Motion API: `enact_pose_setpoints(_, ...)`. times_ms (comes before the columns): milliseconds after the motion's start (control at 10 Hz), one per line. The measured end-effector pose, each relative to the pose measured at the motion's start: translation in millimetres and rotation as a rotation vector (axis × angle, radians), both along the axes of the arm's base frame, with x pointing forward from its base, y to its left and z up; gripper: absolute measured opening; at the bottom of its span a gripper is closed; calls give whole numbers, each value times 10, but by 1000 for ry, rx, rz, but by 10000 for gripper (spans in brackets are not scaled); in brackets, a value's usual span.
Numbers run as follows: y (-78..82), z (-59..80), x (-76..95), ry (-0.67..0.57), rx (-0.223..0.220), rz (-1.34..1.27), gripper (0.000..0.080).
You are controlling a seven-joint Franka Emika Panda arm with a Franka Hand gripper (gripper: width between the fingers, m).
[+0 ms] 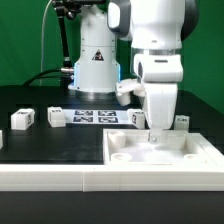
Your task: Assemble one leg
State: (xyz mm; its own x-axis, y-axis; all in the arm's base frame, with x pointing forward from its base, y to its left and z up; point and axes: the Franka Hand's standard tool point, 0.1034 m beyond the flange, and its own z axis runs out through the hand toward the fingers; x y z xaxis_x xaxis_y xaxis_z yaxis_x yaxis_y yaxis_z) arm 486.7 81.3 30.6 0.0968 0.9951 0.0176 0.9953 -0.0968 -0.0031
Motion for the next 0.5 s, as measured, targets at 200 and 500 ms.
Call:
enact_pose_setpoints(200,87,261,-59,-19,-13,-46,649)
enact_pose_setpoints(500,135,379,-57,-30,-17,-96,649)
